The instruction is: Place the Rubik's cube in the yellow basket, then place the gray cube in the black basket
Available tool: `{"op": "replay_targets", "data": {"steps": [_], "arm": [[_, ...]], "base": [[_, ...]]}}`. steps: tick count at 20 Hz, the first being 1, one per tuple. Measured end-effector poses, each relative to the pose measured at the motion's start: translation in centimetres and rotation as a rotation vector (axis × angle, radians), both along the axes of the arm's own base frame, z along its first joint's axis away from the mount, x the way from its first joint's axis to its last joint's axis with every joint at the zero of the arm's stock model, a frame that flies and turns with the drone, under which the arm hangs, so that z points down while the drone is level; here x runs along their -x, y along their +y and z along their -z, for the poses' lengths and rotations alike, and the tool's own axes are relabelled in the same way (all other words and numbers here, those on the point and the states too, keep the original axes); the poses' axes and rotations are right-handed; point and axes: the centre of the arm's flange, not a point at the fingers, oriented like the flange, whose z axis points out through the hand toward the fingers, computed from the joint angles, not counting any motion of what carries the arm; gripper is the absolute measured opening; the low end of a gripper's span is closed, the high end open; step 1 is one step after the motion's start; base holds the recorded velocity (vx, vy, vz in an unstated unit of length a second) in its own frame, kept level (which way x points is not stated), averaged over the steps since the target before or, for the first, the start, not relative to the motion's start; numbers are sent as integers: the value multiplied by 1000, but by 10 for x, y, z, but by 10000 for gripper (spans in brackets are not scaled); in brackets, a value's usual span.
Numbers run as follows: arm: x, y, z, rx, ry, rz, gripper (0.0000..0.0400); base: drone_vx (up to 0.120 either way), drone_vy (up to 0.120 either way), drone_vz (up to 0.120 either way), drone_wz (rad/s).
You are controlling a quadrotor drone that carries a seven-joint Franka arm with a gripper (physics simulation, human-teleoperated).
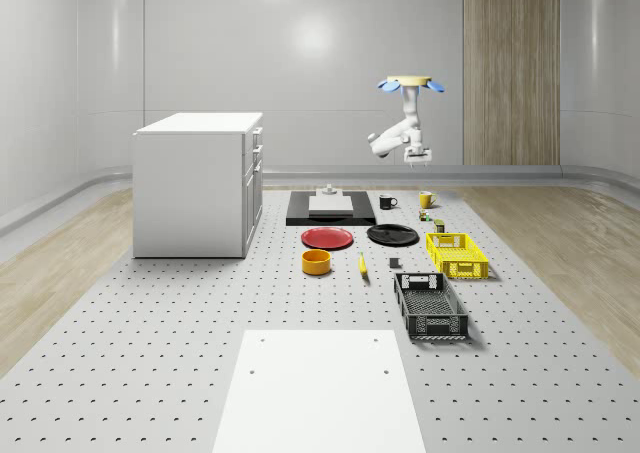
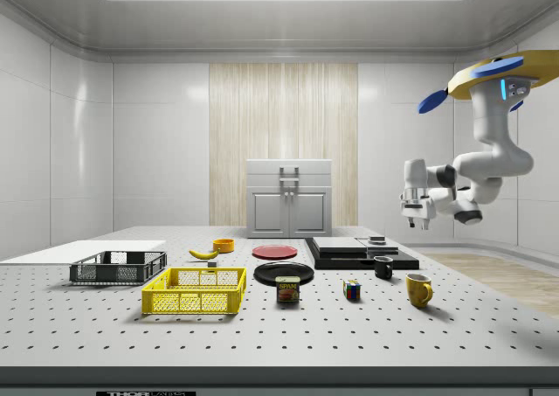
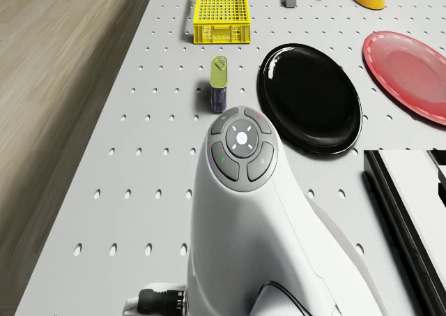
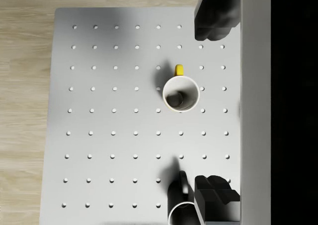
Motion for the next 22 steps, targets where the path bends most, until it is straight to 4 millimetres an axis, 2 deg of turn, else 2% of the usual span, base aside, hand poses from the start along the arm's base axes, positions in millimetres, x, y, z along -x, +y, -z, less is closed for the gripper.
{"op": "replay_targets", "data": {"steps": [15, 20, 22], "arm": [[0, -5, 0, 51, 2, 1, 400], [0, -5, 0, 54, 2, 1, 400], [0, -5, 0, 54, 2, 1, 400]], "base": [[120, 0, -120, 0], [120, 40, -16, 0], [120, 0, -120, 0]]}}
